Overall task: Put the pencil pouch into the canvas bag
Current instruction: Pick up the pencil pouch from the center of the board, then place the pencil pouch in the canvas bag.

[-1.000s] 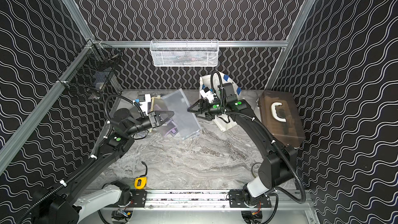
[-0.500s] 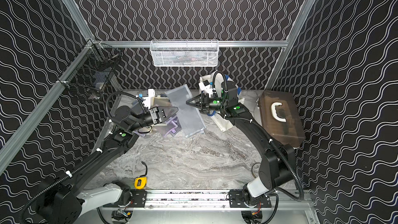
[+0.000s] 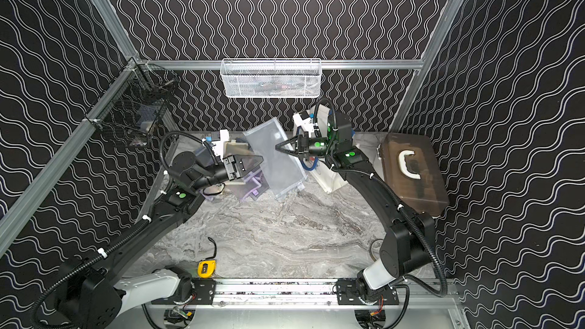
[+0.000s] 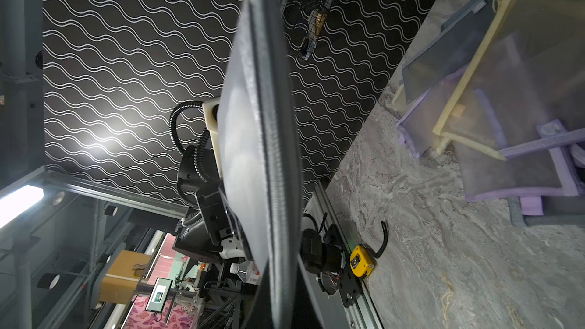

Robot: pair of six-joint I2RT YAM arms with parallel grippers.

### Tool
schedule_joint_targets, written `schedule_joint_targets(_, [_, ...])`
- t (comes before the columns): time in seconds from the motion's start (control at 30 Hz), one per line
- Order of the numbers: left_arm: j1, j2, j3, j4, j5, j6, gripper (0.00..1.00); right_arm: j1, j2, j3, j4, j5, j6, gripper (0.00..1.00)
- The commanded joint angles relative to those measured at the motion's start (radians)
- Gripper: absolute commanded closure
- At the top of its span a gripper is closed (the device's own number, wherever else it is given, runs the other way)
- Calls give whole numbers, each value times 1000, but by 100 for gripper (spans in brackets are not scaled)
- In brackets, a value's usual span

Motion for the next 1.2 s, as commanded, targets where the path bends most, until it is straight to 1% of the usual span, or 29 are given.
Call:
schedule_joint_targets(0.0, [2, 1, 32, -208, -96, 132, 75, -30, 17, 97, -314, 106, -219, 100])
schedule_joint_targets(0.03, [2, 0, 39, -264, -130, 154, 58, -42, 29, 150, -430, 169, -299, 100])
schedule_joint_targets(0.07, [3, 3, 50, -334, -178, 182, 44, -50, 48, 228, -575, 273, -395, 100])
schedule_joint_targets(0.13, [3, 3, 54, -418, -243, 216, 27, -55, 91, 365, -769, 473, -525, 100])
schedule_joint_targets(0.17, [4, 4, 53, -447, -262, 228, 21, -54, 114, 441, -847, 585, -574, 100])
schedule_joint_targets(0.2, [4, 4, 49, -460, -275, 234, 18, -55, 138, 499, -896, 682, -606, 100])
schedule_joint_targets(0.27, [6, -4, 35, -478, -298, 240, 17, -59, 203, 654, -992, 878, -639, 100])
schedule_joint_targets(0.37, [9, -24, 5, -479, -326, 229, 17, -61, 331, 894, -1112, 1058, -661, 100])
schedule_joint_targets(0.4, [11, -28, -4, -471, -327, 224, 17, -61, 364, 946, -1136, 1104, -671, 100])
schedule_joint_targets(0.47, [13, -31, -11, -471, -322, 228, 17, -62, 405, 998, -1143, 1220, -702, 100])
schedule_joint_targets(0.53, [13, -31, -2, -491, -325, 246, 17, -68, 408, 975, -1103, 1313, -733, 100])
schedule_joint_targets(0.67, [13, -19, 5, -516, -331, 269, 17, -77, 415, 924, -1015, 1402, -786, 100])
schedule_joint_targets(0.8, [14, -1, -14, -490, -328, 254, 16, -88, 447, 899, -938, 1442, -845, 100])
schedule_joint_targets(0.93, [13, 2, -13, -487, -322, 258, 16, -105, 519, 934, -900, 1418, -873, 100])
schedule_joint_targets(1.17, [14, 7, -3, -520, -326, 294, 16, -121, 585, 982, -864, 1333, -891, 100])
